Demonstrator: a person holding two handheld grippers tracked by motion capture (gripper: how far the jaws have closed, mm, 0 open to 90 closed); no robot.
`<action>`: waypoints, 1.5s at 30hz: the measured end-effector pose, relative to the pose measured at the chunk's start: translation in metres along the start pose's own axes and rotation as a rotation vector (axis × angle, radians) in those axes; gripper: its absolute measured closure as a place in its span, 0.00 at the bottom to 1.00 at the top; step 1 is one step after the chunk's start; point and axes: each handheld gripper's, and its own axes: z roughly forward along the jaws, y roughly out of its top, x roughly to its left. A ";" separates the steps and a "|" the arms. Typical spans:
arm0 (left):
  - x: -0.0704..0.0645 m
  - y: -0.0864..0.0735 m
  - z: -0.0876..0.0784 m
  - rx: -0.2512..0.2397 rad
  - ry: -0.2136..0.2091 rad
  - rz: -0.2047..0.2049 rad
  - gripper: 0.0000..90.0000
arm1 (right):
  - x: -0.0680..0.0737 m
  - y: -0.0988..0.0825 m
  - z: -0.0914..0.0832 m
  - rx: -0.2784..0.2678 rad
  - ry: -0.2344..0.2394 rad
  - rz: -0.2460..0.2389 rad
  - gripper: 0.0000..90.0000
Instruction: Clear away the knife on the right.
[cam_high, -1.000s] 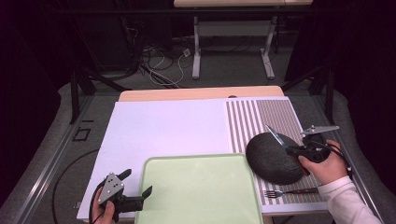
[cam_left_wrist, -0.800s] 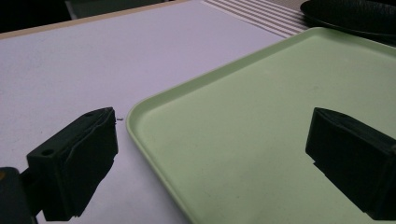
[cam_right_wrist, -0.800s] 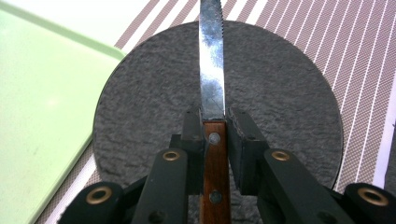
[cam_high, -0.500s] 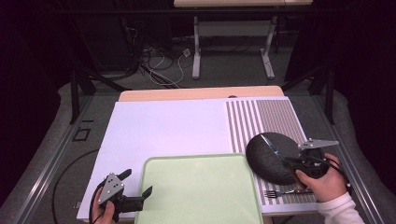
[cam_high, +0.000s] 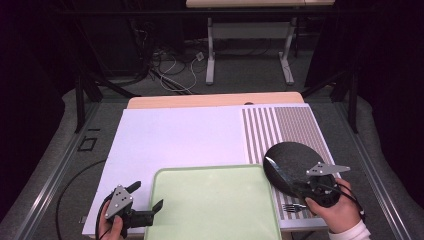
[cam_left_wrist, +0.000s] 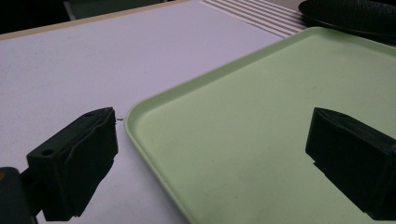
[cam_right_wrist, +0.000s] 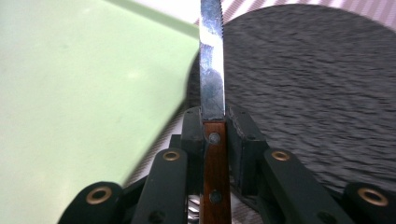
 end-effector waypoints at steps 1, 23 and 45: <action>0.000 0.000 0.000 0.000 0.000 0.000 0.03 | 0.003 -0.001 0.001 0.000 0.009 -0.002 0.86; 0.000 0.000 0.000 -0.002 -0.002 0.002 0.03 | 0.069 0.011 0.030 0.025 0.172 -0.113 0.86; 0.001 0.000 -0.001 -0.006 0.000 -0.001 0.03 | 0.086 0.009 0.055 0.094 0.239 -0.119 0.86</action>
